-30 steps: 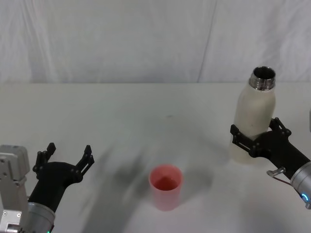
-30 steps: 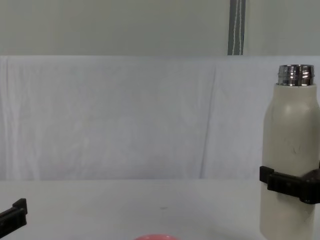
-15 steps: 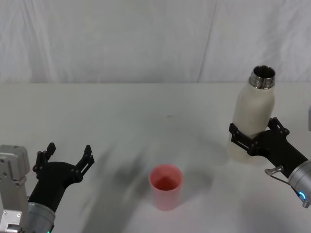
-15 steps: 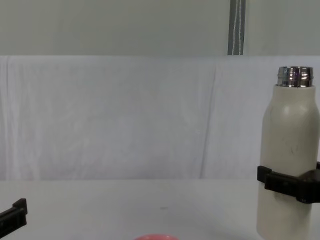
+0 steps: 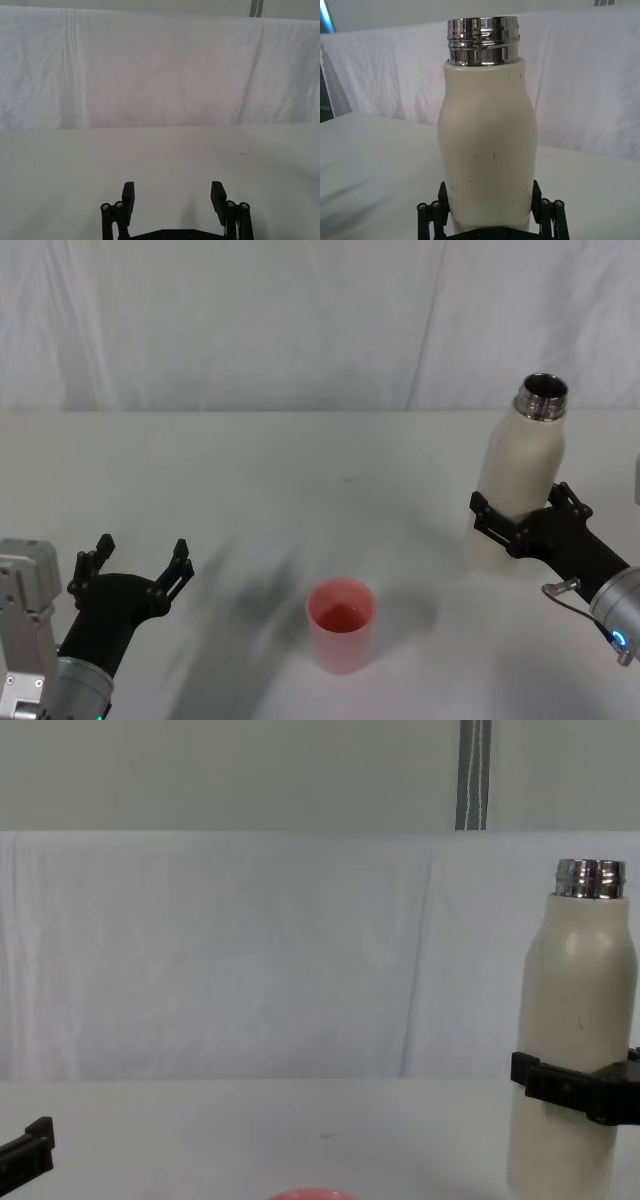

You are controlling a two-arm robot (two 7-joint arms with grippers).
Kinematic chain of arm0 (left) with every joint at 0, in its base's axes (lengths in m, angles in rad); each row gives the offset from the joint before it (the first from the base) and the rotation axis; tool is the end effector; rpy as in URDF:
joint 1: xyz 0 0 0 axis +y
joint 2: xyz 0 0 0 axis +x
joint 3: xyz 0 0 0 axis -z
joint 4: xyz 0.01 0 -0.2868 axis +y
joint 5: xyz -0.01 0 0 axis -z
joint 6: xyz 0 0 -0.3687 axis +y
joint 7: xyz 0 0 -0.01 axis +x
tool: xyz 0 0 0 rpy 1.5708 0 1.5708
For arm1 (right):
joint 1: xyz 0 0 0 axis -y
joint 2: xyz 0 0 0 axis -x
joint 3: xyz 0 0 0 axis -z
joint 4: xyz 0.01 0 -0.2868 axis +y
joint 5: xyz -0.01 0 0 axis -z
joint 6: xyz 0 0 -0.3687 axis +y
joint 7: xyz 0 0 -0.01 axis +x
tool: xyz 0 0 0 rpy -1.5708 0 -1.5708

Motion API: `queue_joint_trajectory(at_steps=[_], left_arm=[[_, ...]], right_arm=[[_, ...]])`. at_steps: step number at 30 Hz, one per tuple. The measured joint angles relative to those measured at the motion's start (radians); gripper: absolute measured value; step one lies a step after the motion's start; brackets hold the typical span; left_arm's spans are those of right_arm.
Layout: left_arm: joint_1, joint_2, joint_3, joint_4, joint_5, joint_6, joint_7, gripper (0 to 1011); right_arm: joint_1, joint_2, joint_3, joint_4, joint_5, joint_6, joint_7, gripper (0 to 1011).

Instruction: Grasp the thermos with one hand and pour water into the cup lid.

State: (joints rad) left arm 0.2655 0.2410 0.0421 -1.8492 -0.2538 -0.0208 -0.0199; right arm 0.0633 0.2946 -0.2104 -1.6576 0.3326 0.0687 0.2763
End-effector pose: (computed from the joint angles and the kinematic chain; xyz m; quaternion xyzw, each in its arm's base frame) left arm 0.3133 0.0305 -0.2825 -0.0174 0.0064 0.6616 0.7496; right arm 0.3963 0.0010 -0.2522 0.0163 0.0048 -0.5077 0.8614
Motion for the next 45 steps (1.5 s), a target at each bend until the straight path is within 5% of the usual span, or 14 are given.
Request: queue_joint_trajectory(at_steps=[8,19,45], left_arm=[[0.0,0.0,0.0,0.0,0.0,0.0,0.0,1001],[0.0,0.0,0.0,0.0,0.0,0.0,0.0,1001],[0.0,0.0,0.0,0.0,0.0,0.0,0.0,1001]], right_arm=[[0.008,0.007,-0.008,0.009,0.007,0.012,-0.007,950],[0.022,0.012,-0.028,0.036,-0.063,0.007,-0.037,950],[0.079,-0.057,-0.009,0.144,-0.06,-0.028,-0.039,950]])
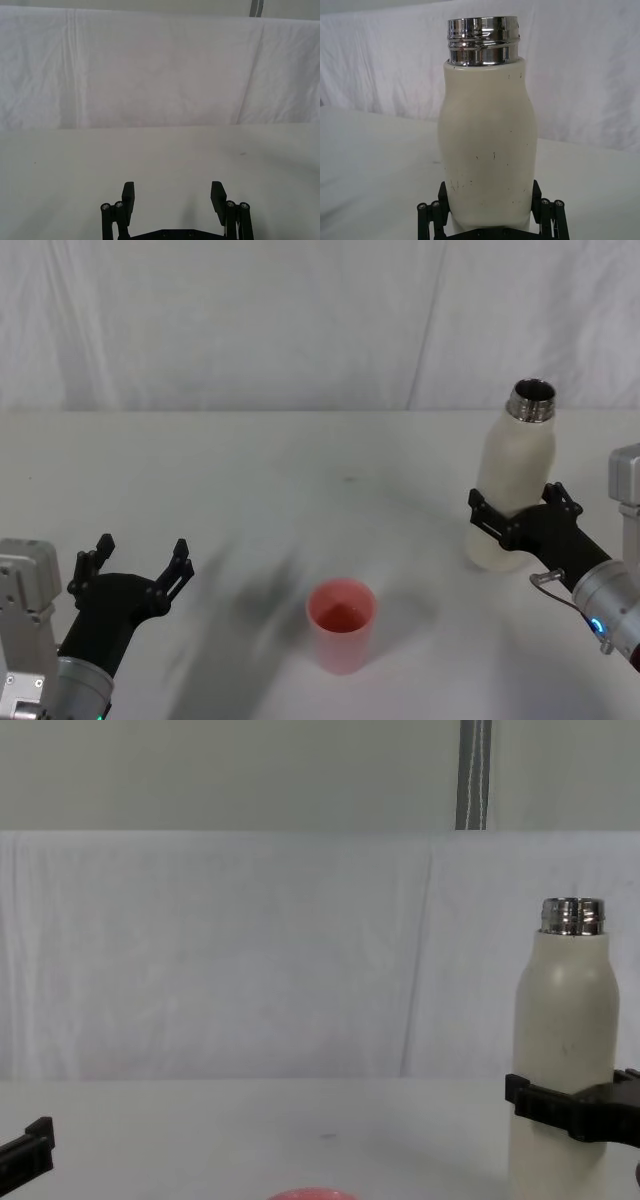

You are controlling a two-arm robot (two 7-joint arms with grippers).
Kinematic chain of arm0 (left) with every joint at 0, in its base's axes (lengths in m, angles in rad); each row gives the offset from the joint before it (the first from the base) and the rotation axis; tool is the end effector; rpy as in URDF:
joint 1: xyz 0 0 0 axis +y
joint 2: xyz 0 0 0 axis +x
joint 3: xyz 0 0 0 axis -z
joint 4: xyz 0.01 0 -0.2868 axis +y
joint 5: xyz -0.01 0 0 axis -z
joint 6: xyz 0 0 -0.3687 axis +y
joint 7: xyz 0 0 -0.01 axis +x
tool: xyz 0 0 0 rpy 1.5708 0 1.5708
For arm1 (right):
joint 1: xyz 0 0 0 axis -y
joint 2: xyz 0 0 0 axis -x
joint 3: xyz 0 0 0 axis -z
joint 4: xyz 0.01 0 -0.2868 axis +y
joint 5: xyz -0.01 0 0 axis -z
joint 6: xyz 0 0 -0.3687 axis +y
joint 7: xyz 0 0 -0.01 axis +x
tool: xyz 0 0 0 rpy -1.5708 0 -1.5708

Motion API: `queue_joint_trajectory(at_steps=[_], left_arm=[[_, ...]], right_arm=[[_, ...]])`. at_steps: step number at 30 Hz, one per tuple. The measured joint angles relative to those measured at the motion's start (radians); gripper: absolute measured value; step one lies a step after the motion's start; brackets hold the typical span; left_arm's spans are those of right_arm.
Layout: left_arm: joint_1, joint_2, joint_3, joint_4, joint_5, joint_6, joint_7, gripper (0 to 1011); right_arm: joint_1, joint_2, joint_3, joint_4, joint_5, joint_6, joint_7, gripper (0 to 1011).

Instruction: Grasp the thermos with one hand and pour water into the cup lid.

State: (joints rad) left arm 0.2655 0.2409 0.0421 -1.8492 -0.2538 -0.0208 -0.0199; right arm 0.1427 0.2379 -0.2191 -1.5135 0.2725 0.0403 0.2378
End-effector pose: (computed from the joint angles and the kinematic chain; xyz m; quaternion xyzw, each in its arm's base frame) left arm 0.3133 0.0305 -0.2825 -0.0174 0.0064 0.6616 0.7496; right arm 0.4212 0.0068 -0.2726 0.0013 0.0064 -0.5370 0.8436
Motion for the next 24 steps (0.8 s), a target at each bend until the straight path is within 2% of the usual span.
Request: queue_joint_trajectory(at_steps=[11,24], left_arm=[[0.0,0.0,0.0,0.0,0.0,0.0,0.0,1001],[0.0,0.0,0.0,0.0,0.0,0.0,0.0,1001]], right_arm=[[0.014,-0.016,0.014,0.041,0.025,-0.04,0.013,950],[0.031,-0.031,0.014,0.079,0.026,-0.063,0.009,950]])
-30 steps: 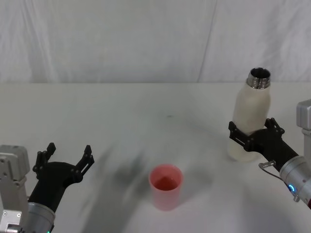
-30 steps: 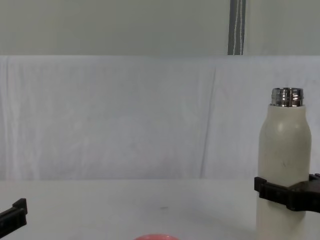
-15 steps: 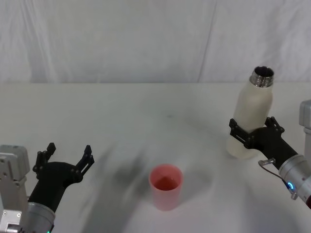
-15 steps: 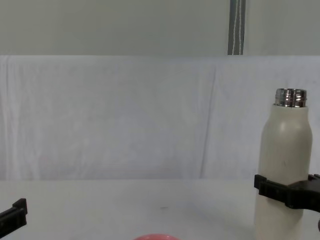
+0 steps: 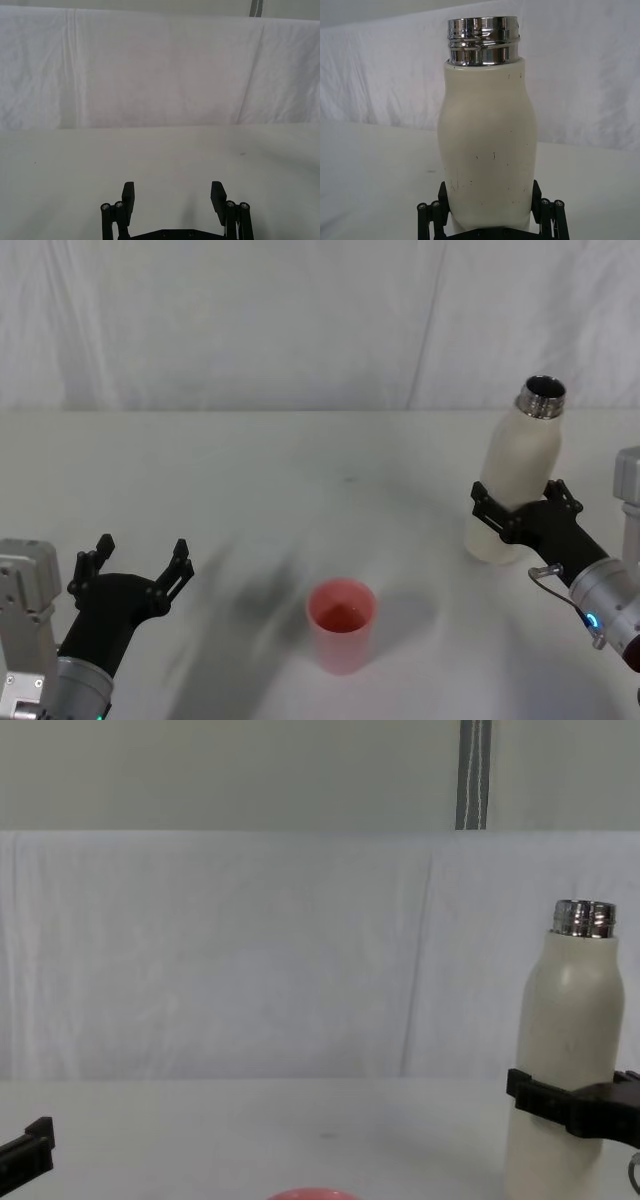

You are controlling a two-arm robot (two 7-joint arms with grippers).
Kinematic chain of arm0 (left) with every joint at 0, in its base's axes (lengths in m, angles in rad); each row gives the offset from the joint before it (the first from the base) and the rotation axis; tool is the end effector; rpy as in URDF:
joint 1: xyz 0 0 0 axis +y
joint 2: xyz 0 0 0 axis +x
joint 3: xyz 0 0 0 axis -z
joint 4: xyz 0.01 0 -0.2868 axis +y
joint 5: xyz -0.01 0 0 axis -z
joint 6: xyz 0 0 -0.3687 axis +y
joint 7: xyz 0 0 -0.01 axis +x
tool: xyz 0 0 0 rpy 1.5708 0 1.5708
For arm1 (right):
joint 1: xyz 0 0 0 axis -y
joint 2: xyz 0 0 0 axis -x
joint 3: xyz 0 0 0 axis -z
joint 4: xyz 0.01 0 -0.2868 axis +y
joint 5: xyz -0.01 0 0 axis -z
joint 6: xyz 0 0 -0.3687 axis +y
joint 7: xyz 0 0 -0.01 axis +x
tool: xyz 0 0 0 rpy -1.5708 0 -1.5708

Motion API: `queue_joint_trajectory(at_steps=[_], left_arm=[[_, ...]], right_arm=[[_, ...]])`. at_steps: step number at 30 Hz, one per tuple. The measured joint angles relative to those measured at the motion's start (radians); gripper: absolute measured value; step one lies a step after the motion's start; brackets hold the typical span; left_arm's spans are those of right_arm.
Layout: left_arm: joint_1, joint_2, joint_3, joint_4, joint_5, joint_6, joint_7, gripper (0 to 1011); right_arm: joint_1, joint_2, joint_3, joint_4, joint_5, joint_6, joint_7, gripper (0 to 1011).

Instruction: Grasp the thermos with one hand and pour water into the cup lid.

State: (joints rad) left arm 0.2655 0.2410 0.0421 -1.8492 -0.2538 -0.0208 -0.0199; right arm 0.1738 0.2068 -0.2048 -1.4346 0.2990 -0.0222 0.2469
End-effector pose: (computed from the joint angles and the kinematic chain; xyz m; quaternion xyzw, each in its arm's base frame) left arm 0.3133 0.0305 -0.2825 -0.0174 0.0064 0.6616 0.7496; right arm 0.4318 0.0049 -0.2862 0.0296 0.0149 -0.5455 0.8375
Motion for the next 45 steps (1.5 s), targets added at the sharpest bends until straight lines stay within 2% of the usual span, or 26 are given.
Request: queue_joint_trajectory(at_steps=[21,45], left_arm=[[0.0,0.0,0.0,0.0,0.0,0.0,0.0,1001],[0.0,0.0,0.0,0.0,0.0,0.0,0.0,1001]], right_arm=[[0.036,-0.018,-0.011,0.054,-0.024,-0.009,-0.002,950],[0.036,-0.02,-0.014,0.06,-0.035,-0.005,-0.002,950]])
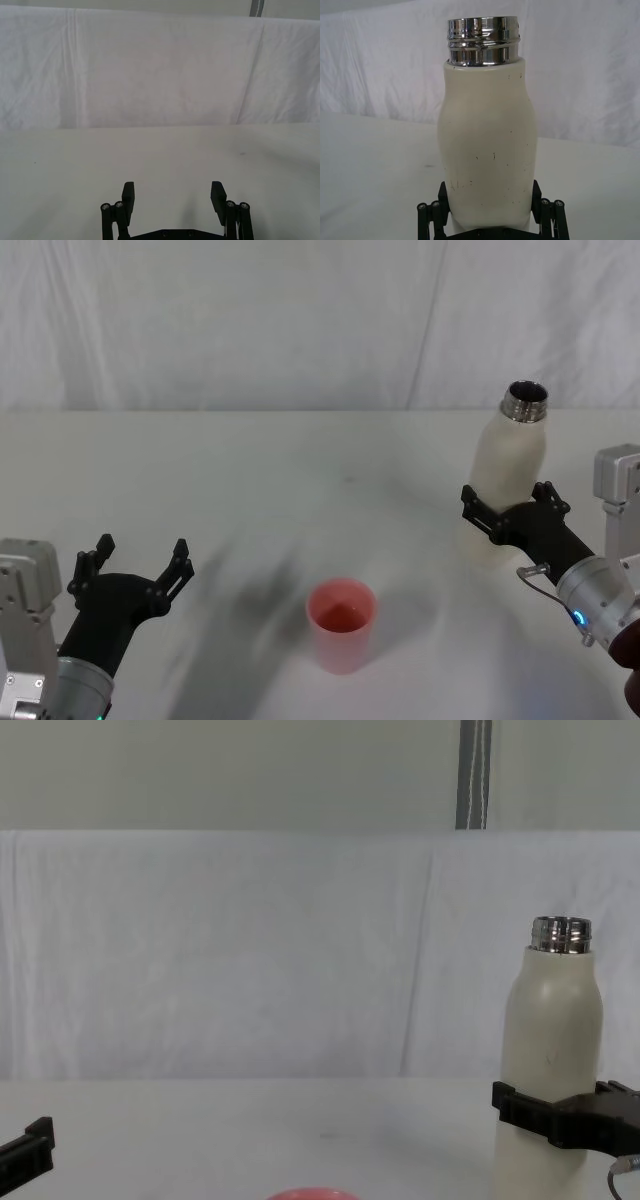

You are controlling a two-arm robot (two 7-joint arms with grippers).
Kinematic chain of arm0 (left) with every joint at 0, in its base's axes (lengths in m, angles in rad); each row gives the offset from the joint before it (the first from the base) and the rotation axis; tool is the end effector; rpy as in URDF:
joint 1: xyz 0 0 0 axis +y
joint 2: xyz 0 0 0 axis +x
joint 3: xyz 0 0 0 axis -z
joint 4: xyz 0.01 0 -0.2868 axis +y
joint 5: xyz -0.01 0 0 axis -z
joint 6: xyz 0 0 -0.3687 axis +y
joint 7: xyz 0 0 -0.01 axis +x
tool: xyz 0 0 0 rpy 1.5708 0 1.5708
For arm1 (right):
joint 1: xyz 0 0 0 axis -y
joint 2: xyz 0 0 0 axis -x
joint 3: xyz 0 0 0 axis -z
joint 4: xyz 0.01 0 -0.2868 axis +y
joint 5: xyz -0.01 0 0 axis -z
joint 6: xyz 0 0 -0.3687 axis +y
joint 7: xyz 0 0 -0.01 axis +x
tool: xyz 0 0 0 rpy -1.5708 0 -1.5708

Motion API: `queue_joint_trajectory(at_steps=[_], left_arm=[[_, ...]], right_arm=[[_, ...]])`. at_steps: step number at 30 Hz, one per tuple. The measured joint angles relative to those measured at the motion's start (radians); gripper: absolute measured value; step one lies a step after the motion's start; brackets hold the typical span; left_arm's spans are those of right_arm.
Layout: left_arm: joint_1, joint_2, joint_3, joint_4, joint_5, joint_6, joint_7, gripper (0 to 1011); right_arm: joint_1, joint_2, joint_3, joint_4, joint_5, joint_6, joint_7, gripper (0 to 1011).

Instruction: Grasp the thermos with one hand and pour water into the cup lid.

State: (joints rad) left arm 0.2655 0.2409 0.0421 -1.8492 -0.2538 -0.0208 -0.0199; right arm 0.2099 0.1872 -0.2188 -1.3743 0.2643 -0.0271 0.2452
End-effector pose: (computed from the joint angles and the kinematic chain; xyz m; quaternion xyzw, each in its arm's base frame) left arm 0.3133 0.0305 -0.2825 -0.0174 0.0064 0.6616 0.7496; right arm 0.4413 0.0120 -0.2936 0.0145 0.0133 -0.5449 0.8382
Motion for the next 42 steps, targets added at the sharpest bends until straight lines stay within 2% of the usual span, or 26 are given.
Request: queue_joint_trajectory(at_steps=[19,21,23,42], left_arm=[[0.0,0.0,0.0,0.0,0.0,0.0,0.0,1001],[0.0,0.0,0.0,0.0,0.0,0.0,0.0,1001],[0.0,0.0,0.0,0.0,0.0,0.0,0.0,1001],[0.0,0.0,0.0,0.0,0.0,0.0,0.0,1001]], right_arm=[[-0.001,0.0,0.0,-0.001,0.001,0.0,0.0,950],[0.0,0.0,0.0,-0.003,0.001,-0.001,0.001,996],[0.0,0.0,0.0,-0.003,0.001,-0.001,0.001,1001],[-0.001,0.0,0.0,-0.003,0.002,-0.001,0.001,1001]])
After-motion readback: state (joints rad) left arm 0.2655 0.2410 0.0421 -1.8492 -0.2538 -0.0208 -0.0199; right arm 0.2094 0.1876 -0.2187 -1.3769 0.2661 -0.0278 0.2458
